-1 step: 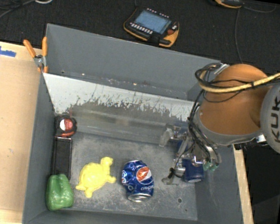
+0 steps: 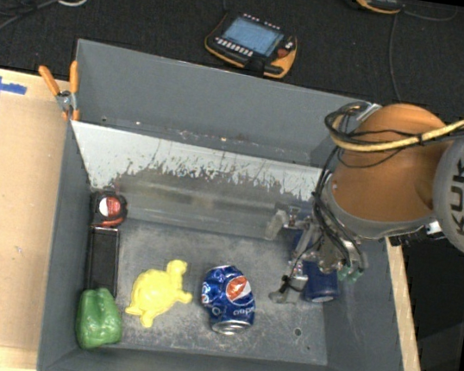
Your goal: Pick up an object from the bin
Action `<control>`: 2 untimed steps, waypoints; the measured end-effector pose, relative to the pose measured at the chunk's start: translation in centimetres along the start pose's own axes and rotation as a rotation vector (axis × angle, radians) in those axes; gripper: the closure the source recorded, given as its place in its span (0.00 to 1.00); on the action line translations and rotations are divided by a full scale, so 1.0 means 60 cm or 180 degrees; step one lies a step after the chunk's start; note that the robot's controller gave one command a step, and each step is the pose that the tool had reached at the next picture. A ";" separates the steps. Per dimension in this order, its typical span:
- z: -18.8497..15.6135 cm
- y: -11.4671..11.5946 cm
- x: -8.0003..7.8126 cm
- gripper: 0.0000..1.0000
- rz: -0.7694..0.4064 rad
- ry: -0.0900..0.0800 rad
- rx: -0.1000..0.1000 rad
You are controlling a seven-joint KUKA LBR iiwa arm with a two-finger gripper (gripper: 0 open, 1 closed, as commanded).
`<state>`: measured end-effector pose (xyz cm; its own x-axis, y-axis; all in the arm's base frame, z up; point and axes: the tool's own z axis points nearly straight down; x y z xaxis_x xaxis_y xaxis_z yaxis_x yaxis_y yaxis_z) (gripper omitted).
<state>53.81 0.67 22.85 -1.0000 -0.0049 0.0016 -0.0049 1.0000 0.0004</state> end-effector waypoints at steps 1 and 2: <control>0.226 0.075 0.024 0.00 -0.0040 0.0005 -0.0007; 0.133 0.095 0.033 0.00 -0.0254 -0.0032 0.0004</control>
Offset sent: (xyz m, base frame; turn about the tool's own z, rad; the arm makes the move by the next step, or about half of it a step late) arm -0.0199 0.0580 -0.0774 -0.0845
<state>51.81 6.35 14.89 -0.9964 -0.0846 -0.0084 -0.0846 0.9964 -0.0011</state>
